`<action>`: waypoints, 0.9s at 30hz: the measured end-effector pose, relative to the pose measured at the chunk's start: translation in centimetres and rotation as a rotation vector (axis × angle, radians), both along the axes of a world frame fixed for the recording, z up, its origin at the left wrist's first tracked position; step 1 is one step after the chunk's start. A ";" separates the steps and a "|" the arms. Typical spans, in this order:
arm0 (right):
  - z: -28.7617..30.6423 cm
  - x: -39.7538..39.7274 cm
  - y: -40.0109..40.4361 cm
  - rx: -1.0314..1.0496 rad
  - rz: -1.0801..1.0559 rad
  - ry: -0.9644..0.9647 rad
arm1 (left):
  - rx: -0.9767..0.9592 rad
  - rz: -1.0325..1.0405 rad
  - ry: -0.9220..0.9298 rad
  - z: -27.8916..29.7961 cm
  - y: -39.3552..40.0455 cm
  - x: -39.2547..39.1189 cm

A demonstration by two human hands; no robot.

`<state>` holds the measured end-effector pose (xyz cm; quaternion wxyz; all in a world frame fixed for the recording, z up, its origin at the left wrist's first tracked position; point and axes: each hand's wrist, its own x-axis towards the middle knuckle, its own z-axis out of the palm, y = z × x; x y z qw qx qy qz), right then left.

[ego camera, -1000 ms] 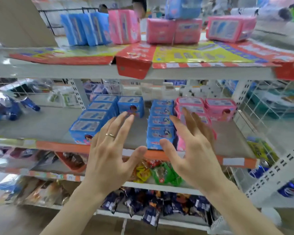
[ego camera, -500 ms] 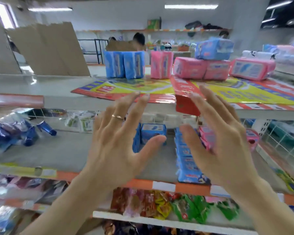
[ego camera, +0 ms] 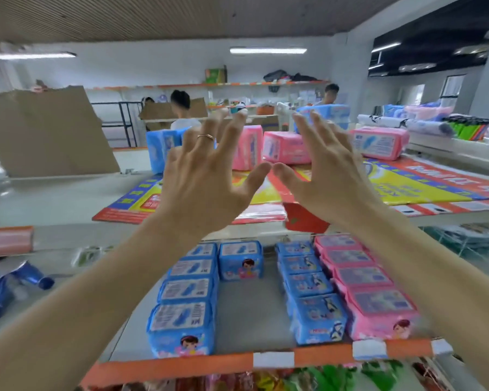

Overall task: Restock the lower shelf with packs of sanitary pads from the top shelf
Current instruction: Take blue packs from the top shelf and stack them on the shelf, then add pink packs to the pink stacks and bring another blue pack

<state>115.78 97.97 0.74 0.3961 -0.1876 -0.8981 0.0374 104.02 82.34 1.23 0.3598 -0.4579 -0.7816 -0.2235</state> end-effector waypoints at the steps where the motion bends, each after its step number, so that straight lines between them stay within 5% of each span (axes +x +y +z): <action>1: 0.2 -0.5 0.9 0.009 -0.001 -0.014 | -0.019 0.021 -0.007 0.2 0.7 -0.5; 10: 2.8 -4.0 10.2 0.009 -0.004 -0.155 | -0.105 0.145 -0.114 2.5 9.0 -5.4; 19: 4.0 -7.3 16.6 -0.007 0.030 -0.380 | -0.331 0.322 -0.519 4.1 17.5 -11.7; 27: 2.4 -7.5 18.1 -0.039 0.058 -0.398 | -0.140 0.362 -0.500 3.3 20.3 -13.2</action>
